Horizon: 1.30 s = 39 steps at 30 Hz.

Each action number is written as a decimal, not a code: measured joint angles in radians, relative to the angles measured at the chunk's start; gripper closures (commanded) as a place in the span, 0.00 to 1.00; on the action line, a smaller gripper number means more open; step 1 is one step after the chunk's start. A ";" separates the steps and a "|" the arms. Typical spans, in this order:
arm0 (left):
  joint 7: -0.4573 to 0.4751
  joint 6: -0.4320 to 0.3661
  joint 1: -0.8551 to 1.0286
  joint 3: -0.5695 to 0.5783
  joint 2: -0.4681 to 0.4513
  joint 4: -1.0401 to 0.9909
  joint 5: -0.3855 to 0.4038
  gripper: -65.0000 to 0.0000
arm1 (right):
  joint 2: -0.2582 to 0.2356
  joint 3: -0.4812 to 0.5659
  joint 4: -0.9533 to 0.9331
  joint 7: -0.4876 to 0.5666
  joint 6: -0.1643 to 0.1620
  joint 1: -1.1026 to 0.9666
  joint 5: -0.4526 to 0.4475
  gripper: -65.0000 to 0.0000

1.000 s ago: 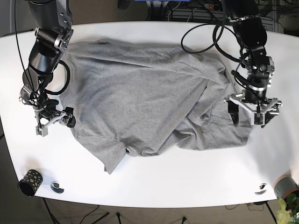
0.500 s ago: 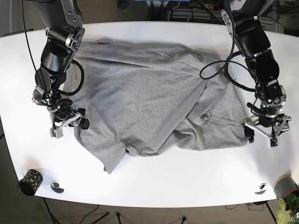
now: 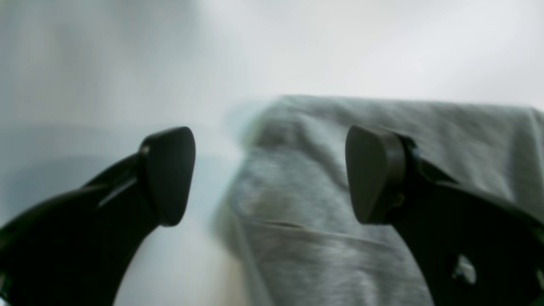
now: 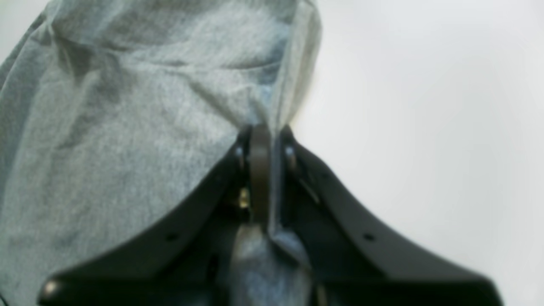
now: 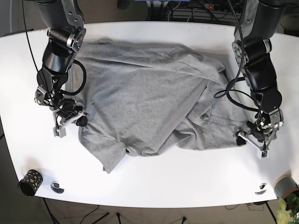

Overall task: Fold the T-shirt properly
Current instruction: 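Grasp the shirt hem corners with both grippers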

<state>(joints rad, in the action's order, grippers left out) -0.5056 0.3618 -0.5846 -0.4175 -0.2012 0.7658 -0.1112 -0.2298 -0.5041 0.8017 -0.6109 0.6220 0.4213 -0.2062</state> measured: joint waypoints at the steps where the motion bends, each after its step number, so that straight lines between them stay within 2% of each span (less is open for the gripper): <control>1: 0.002 0.006 -0.011 0.005 -0.002 -0.024 -0.001 0.19 | 0.000 0.000 0.000 0.000 0.000 0.000 0.000 0.97; 7: 0.055 0.007 -0.026 0.090 -0.011 -0.124 -0.002 0.19 | 0.000 0.000 0.000 -0.002 0.000 -0.002 0.000 0.97; 18: 0.161 0.014 -0.037 0.097 -0.043 -0.229 0.002 0.19 | 0.000 0.000 0.000 -0.002 0.000 -0.002 -0.003 0.97; 24: 0.135 0.014 -0.030 0.097 -0.038 -0.192 -0.001 0.19 | 0.002 0.000 0.010 -0.003 0.000 -0.004 -0.002 0.97; 32: 0.133 0.014 -0.033 0.096 -0.091 -0.218 -0.002 0.19 | 0.026 0.000 0.078 -0.028 -0.001 -0.027 0.019 0.97; 34: 0.138 0.050 -0.031 0.096 -0.090 -0.226 -0.001 0.19 | 0.027 0.000 0.082 -0.029 -0.001 -0.028 0.019 0.97; 39: 0.156 0.070 -0.039 0.097 -0.071 -0.243 -0.001 0.19 | 0.027 0.000 0.083 -0.029 -0.001 -0.027 0.019 0.97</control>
<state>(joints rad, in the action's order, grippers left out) -0.3496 0.4316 -0.6235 -0.3202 -0.2718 0.5232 -0.1120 -0.2028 -0.5041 0.8845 -0.6399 0.6209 0.3943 -0.1867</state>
